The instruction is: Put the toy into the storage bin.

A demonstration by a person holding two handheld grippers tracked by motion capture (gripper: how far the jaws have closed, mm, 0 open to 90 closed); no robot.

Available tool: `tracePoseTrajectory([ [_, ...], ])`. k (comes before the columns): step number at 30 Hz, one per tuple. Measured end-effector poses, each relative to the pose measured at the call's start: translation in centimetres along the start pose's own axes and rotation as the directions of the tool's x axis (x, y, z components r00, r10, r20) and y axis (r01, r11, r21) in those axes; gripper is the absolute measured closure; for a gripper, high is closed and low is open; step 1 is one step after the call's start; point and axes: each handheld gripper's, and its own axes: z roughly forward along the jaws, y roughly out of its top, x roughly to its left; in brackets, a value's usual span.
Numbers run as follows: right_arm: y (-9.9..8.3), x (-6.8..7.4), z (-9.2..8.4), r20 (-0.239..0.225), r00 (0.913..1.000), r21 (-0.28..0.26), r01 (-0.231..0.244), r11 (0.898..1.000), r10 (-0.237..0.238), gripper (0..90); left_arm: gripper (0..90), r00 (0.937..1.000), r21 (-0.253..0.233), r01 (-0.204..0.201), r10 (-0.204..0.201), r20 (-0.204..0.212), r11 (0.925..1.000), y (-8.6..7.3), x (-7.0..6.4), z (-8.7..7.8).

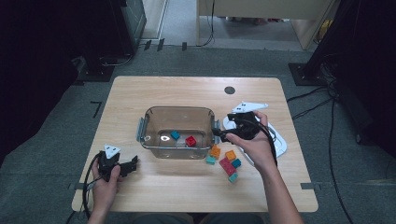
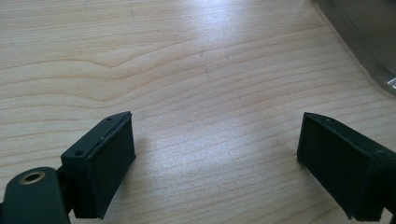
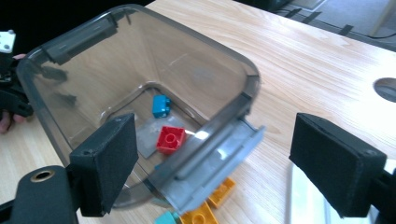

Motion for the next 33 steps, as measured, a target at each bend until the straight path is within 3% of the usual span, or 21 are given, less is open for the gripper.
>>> tracePoseTrajectory([
  [19,-4.0,-1.3,-2.7,0.022,0.9991,-0.006,-0.035,0.999,0.035,15.6,11.0,1.0,0.0,0.001,-0.001,0.0,1.0,0.0,0.0,0.0],
  [33,-9.3,-1.2,-3.0,0.017,0.9972,0.018,-0.073,0.997,0.073,20.4,11.0,1.0,0.001,0.0,0.0,0.001,1.0,0.0,0.0,0.0],
])
